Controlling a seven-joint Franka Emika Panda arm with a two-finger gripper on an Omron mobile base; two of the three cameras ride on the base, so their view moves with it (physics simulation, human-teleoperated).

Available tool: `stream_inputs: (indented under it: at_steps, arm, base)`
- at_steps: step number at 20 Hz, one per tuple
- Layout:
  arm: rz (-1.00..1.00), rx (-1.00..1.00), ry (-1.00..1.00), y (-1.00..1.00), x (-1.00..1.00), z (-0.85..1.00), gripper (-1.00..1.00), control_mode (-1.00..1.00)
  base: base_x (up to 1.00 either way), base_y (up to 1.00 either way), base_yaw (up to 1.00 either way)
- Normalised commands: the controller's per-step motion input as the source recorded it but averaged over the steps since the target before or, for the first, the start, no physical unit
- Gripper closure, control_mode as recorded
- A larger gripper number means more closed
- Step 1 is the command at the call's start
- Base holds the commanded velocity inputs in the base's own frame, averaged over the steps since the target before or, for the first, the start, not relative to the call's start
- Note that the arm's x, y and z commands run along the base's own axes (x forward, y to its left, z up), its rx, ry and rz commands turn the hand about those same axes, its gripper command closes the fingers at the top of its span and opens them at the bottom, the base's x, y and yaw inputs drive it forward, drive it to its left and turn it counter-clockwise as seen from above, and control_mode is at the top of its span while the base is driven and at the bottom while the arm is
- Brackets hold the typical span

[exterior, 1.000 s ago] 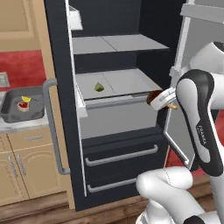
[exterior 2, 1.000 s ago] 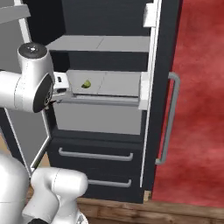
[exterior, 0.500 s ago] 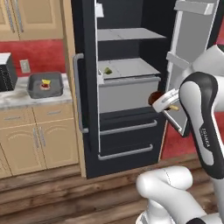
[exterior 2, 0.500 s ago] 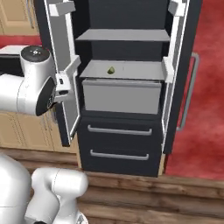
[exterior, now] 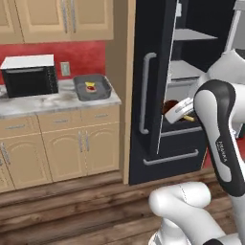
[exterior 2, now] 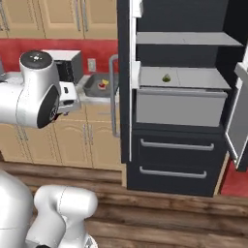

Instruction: Place one lemon wedge and one steak in each tupperware on the nearby counter, to pack two identical lunches.

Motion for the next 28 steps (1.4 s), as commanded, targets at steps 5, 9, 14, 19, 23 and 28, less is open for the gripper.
stream_inputs:
  at_steps: [5,9,14,19,23,28]
  arm:
    - [0.00,0.00,0.00,0.00,0.00,0.00,1.00,1.00]
    - [0.00,0.00,0.00,0.00,0.00,0.00,1.00,1.00]
    - [0.00,0.00,0.00,0.00,0.00,0.00,1.00,1.00]
    - [0.00,0.00,0.00,0.00,0.00,0.00,1.00,1.00]
    - [0.00,0.00,0.00,0.00,0.00,0.00,1.00,1.00]
    - [0.00,0.00,0.00,0.00,0.00,0.00,1.00,1.00]
  base:
    - [0.40,1.00,-0.02]
    - [0.89,1.00,0.00]
    - [1.00,1.00,0.00]
    - [0.91,1.00,0.00]
    - [0.39,1.00,0.00]
    - [0.34,1.00,-0.01]
